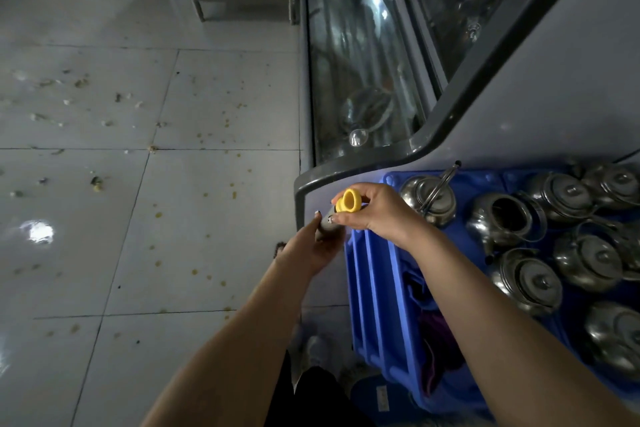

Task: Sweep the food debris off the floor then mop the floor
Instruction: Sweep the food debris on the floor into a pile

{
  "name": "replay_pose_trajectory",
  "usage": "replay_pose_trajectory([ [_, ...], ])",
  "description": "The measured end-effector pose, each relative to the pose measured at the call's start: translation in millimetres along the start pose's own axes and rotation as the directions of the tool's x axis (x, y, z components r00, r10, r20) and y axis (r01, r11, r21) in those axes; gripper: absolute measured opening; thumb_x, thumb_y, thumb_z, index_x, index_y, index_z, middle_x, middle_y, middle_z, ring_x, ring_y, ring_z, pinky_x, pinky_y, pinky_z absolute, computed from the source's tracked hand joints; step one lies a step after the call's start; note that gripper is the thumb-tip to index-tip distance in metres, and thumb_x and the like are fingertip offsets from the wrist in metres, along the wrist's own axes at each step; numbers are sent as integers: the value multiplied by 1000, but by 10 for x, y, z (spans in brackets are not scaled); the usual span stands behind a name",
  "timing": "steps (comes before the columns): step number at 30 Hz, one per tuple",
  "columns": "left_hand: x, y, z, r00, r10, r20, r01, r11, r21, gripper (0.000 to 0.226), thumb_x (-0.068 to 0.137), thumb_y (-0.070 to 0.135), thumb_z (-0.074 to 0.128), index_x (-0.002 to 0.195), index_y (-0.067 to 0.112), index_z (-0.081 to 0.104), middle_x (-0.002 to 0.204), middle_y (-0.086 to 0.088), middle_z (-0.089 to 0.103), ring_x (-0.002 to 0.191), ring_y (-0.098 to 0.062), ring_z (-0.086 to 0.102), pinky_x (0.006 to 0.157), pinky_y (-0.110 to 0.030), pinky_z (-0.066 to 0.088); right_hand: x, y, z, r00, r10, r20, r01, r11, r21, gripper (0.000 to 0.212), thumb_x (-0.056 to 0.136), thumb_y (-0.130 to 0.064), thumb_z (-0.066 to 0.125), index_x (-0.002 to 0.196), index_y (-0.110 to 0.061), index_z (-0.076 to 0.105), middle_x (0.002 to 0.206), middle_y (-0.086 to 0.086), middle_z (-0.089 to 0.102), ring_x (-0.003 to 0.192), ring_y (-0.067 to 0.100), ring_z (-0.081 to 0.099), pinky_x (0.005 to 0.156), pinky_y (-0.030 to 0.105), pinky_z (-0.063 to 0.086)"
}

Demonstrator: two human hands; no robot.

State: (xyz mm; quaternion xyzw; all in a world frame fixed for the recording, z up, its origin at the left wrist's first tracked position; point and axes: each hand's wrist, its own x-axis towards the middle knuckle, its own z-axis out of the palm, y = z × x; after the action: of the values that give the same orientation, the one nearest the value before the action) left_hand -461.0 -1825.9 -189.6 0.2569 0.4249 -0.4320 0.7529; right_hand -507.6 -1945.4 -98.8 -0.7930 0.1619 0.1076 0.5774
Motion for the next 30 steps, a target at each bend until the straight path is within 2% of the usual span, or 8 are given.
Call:
replay_pose_trajectory([
  [5, -191, 53, -184, 986, 165, 27, -163, 985, -57, 22, 93, 18, 56, 89, -3, 54, 81, -17, 61, 65, -23, 66, 44, -26, 56, -44, -198, 97, 955, 104, 277, -93, 994, -52, 30, 69, -30, 78, 94, -23, 63, 97, -5, 62, 98, 9, 59, 83, 25, 51],
  [8, -232, 58, -391, 973, 230, 30, -229, 973, -18, 24, 93, 22, 55, 98, -2, 55, 92, -17, 63, 69, -20, 67, 52, -26, 58, -28, -321, 249, 898, 266, 352, -263, 963, -56, 44, 68, -51, 71, 94, -16, 62, 96, 2, 62, 90, 11, 62, 71, 25, 55],
  [10, -264, 48, -504, 962, 270, 36, -271, 962, 20, 27, 94, 23, 54, 99, -4, 56, 85, -17, 68, 69, -20, 67, 53, -25, 58, 14, -379, 411, 896, 355, 266, -298, 926, -231, 36, 78, -43, 71, 91, -11, 61, 83, 4, 64, 73, 12, 62, 56, 21, 53],
  [12, -328, 57, -595, 941, 337, 34, -338, 939, 62, 27, 94, 22, 53, 85, -3, 56, 60, -11, 67, 52, -17, 66, 49, -23, 56, 46, -416, 597, 860, 447, 246, -345, 864, -366, 30, 80, -28, 72, 95, -5, 60, 79, 9, 64, 65, 15, 63, 51, 24, 55],
  [16, -480, 147, -762, 889, 459, -2, -448, 869, 207, 31, 93, 24, 55, 76, -1, 55, 48, -6, 58, 49, -19, 58, 51, -27, 51, 41, -464, 937, 720, 602, 345, -540, 799, -265, 28, 84, 3, 64, 107, 10, 49, 93, 31, 62, 65, 28, 66, 55, 35, 58],
  [19, -610, 264, -882, 874, 485, 31, -480, 851, 212, 32, 94, 25, 53, 89, -6, 56, 66, -12, 56, 57, -21, 56, 49, -26, 49, 42, -462, 1157, 705, 605, 370, -545, 796, -262, 8, 86, 5, 58, 90, 9, 51, 76, 24, 60, 52, 18, 59, 42, 24, 52],
  [22, -731, 381, -1026, 851, 520, 75, -525, 832, 180, 28, 96, 22, 50, 100, -6, 53, 74, -12, 53, 64, -21, 53, 52, -25, 49, 38, -450, 1381, 713, 598, 366, -512, 801, -311, 11, 90, -7, 57, 84, 2, 53, 69, 13, 55, 51, 14, 50, 42, 21, 45],
  [30, -1051, 647, -1556, 831, 549, 84, -556, 822, 124, 27, 95, 19, 51, 107, -4, 52, 85, -12, 60, 78, -20, 60, 73, -27, 51, -3, -591, 1943, 740, 544, 396, -385, 825, -414, 50, 93, -46, 49, 121, -5, 46, 74, 8, 56, 54, 12, 54, 46, 21, 49],
])
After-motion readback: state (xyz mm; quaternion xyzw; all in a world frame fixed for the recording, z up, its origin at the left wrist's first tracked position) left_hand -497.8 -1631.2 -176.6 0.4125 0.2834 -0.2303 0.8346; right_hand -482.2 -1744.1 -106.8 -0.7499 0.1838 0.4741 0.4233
